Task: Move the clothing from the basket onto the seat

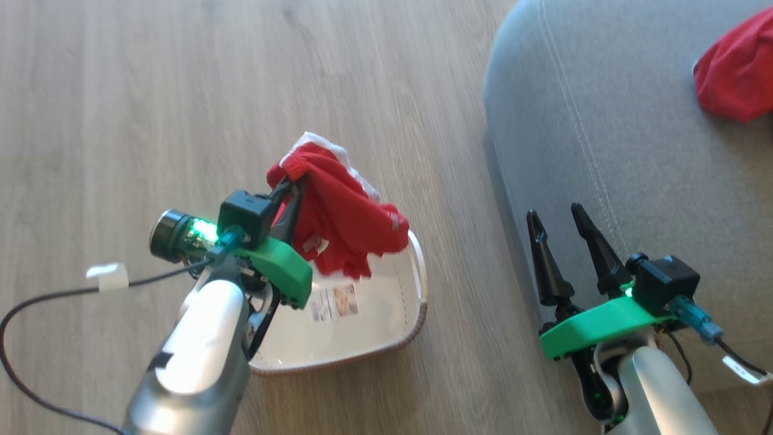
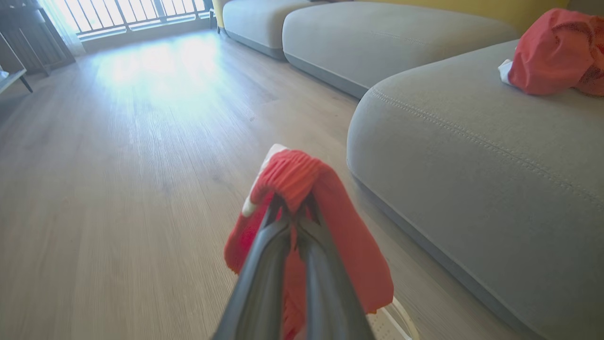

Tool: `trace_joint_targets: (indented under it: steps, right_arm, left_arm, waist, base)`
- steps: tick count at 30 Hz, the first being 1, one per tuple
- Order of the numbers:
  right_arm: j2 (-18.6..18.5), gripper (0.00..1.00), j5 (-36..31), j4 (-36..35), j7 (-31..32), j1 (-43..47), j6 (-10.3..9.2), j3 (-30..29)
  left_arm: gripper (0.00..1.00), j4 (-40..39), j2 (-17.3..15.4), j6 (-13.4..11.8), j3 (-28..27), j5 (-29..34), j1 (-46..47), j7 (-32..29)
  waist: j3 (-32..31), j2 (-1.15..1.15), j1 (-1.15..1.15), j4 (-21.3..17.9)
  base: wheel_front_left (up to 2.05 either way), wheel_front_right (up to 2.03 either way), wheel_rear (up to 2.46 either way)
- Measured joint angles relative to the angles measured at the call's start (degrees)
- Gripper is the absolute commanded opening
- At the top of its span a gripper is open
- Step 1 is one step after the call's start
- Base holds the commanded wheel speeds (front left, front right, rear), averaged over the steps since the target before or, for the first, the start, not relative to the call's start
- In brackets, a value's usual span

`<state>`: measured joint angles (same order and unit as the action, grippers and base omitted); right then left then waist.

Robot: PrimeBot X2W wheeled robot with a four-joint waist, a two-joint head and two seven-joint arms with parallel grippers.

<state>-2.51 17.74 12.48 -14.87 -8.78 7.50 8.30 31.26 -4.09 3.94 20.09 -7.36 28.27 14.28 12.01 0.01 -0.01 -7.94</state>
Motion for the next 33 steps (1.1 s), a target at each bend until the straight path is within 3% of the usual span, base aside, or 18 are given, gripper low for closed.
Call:
trace_joint_targets:
  steps: [14,24,33]
  right_arm:
    - [-0.02,1.00,-0.25,1.53,0.00,4.33,0.00,0.79]
    - [-0.02,1.00,-0.71,1.65,0.01,5.14,0.00,1.24]
    - [-0.02,1.00,-0.70,1.63,0.01,5.23,0.00,1.26]
  left_arm:
    - [0.00,-19.93,1.37,0.40,-4.26,0.87,-6.98,0.18]
    - [0.00,-28.95,1.47,-1.76,-4.05,-0.32,-8.86,0.19]
    - [0.00,-32.50,1.47,-2.64,-1.89,-0.31,-8.68,0.19]
  waist:
    - [-9.44,0.00,0.00,4.83]
    - [-10.50,0.00,0.00,5.37]
    - [-10.60,0.00,0.00,5.14]
  base:
    - [0.00,0.00,0.00]
    - [0.00,0.00,0.00]
    - [0.00,0.00,0.00]
